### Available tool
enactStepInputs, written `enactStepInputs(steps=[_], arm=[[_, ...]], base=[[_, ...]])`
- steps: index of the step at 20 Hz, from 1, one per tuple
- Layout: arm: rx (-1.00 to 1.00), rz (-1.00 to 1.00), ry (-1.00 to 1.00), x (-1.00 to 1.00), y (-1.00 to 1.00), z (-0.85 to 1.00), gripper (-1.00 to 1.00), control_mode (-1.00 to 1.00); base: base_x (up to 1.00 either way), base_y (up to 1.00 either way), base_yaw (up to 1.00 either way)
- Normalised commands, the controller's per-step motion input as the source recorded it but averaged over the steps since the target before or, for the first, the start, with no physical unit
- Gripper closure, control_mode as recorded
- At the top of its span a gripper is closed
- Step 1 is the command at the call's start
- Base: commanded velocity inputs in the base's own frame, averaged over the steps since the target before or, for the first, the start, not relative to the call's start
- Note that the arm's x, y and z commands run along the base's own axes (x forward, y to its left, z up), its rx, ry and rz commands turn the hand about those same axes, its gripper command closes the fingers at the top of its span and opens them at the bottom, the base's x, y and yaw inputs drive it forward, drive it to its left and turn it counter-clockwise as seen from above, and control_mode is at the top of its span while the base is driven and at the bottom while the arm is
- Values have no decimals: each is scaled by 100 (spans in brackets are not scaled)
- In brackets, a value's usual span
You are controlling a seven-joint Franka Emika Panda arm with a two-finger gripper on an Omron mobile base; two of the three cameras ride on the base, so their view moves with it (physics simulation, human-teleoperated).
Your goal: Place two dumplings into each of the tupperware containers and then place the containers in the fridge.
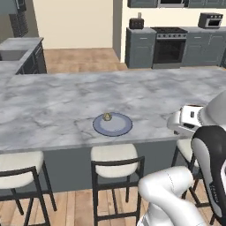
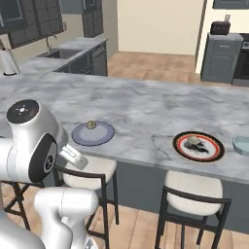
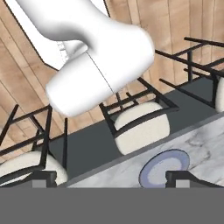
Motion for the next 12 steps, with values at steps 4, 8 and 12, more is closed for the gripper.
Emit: enactStepInputs(steps=[4,8,12], arm=[[0,0,0,0,0,0,-100,100],[-3,-20,0,34,36,0,-100,-100],[-5,-9,0,81,64,0,-100,-100]], base=[[38,38,-40],[7,9,-7],[0,0,0]])
